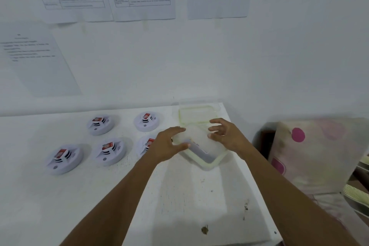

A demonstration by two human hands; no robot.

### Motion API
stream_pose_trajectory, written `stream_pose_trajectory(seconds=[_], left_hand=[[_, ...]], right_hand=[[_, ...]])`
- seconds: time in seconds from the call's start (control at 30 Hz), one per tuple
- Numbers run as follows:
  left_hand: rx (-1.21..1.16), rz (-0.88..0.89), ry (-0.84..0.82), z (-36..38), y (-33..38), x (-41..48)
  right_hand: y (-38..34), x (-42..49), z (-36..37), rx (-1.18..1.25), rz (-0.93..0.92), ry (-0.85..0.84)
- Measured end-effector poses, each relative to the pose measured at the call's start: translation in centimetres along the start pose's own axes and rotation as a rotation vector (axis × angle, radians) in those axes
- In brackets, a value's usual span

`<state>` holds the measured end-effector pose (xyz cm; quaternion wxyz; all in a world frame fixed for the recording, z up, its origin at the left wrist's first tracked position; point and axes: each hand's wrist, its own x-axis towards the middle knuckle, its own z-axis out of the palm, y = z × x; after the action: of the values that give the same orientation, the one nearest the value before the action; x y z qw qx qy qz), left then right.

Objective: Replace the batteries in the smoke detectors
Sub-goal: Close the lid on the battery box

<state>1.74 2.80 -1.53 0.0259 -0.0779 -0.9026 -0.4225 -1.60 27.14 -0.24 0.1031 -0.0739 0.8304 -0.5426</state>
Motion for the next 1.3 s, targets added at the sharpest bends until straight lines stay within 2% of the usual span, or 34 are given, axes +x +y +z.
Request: stream_pose_trajectory(seconds=[0.1, 0.17, 0.3, 0.63, 0.87, 1.0, 1.17, 1.3], left_hand=[[-0.002, -0.029, 0.092, 0.9, 0.1, -0.1], [0.024, -0.039, 0.181, 1.7, 0.3, -0.4], [0.118, -0.079, 0.270, 2.6, 1.2, -0.8], [0.228, 0.051, 0.266, 1.9, -0.3, -1.2], [0.127, 0.018, 0.215, 0.2, -1.3, 0.6], [0.025, 0.011, 0.259, -0.7, -1.1, 3.3], [-0.129, -0.148, 0.234, -1.2, -0.1, 9.3], [-0.369, -0.373, 0.172, -0.9, 0.1, 13.4]], right_hand=[[0.8, -0.9, 0.5, -0.104, 0.021, 0.272], [1.7, -2.1, 1.0, -0.039, 0.044, 0.348], [3.0, -3.3, 1.9, 0.181, 0.077, 0.359], [2.8, -0.4, 1.8, 0.225, 0.152, 0.357], [3.1, 0.8, 1.3, 0.231, 0.159, 0.355], [2.3, 2.4, -0.1, 0.172, 0.147, 0.438], [0.3, 6.3, -1.6, 0.080, 0.137, 0.420], [0.0, 9.7, -2.7, 0.085, 0.178, 0.382]])
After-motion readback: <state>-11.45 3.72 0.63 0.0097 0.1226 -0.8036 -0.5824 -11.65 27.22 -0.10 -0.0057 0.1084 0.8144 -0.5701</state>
